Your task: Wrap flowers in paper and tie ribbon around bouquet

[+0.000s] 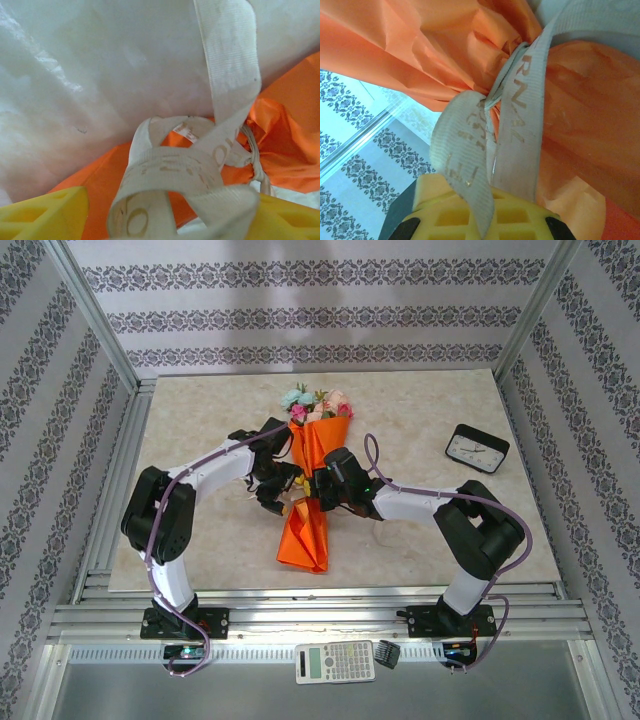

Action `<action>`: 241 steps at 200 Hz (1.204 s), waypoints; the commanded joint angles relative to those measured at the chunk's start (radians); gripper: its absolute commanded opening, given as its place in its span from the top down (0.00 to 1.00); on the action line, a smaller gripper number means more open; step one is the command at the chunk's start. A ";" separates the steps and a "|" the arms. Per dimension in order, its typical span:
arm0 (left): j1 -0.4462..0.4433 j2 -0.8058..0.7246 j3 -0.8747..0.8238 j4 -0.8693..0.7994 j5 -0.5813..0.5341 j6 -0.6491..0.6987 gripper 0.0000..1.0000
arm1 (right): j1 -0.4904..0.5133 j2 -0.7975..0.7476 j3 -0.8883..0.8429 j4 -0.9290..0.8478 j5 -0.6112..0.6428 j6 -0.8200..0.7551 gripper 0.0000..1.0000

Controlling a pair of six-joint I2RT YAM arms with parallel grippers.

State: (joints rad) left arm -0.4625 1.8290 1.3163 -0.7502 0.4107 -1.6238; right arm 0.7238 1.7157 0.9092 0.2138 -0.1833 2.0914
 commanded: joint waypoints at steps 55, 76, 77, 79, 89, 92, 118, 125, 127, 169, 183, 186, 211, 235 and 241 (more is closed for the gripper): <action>0.013 0.012 -0.009 -0.022 0.011 -0.208 0.39 | -0.002 -0.007 -0.012 0.012 -0.008 -0.004 1.00; 0.019 0.007 -0.023 -0.006 0.010 -0.214 0.42 | -0.002 -0.016 -0.020 0.014 -0.005 -0.006 1.00; 0.019 0.007 -0.024 -0.006 0.010 -0.214 0.43 | -0.003 -0.016 -0.020 0.014 -0.004 -0.007 1.00; 0.019 0.006 -0.024 -0.006 0.010 -0.214 0.43 | -0.004 -0.016 -0.020 0.015 -0.005 -0.007 1.00; 0.022 0.009 -0.025 -0.004 0.011 -0.214 0.44 | -0.002 -0.020 -0.025 0.013 -0.007 -0.006 1.00; 0.023 0.009 -0.025 -0.002 0.010 -0.213 0.45 | -0.001 -0.021 -0.026 0.014 -0.006 -0.006 1.00; 0.028 0.011 -0.029 0.012 0.008 -0.218 0.53 | -0.001 -0.027 -0.036 0.026 -0.005 -0.004 1.00; 0.029 0.013 -0.031 0.019 0.007 -0.219 0.56 | -0.002 -0.027 -0.039 0.029 -0.004 -0.003 1.00; 0.029 0.013 -0.031 0.022 0.007 -0.219 0.56 | -0.003 -0.028 -0.039 0.031 -0.004 -0.003 1.00; 0.032 0.022 -0.023 0.042 0.003 -0.213 0.73 | -0.003 -0.031 -0.045 0.056 -0.002 0.000 1.00; 0.032 0.024 -0.023 0.035 0.006 -0.209 0.73 | -0.004 -0.031 -0.048 0.068 0.001 0.003 1.00; 0.033 0.024 -0.023 0.038 0.006 -0.210 0.73 | -0.004 -0.031 -0.047 0.070 0.001 0.004 1.00; 0.036 0.030 -0.023 0.036 0.007 -0.205 0.67 | -0.004 -0.033 -0.045 0.089 0.004 0.006 1.00; 0.041 0.035 -0.024 0.038 0.005 -0.204 0.64 | -0.004 -0.037 -0.040 0.093 0.005 0.004 1.00; 0.044 0.037 -0.023 0.041 0.006 -0.206 0.64 | -0.004 -0.039 -0.041 0.094 0.003 0.003 1.00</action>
State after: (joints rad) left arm -0.4397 1.8423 1.3014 -0.6907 0.4107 -1.6474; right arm 0.7238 1.7096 0.8738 0.2859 -0.1848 2.0918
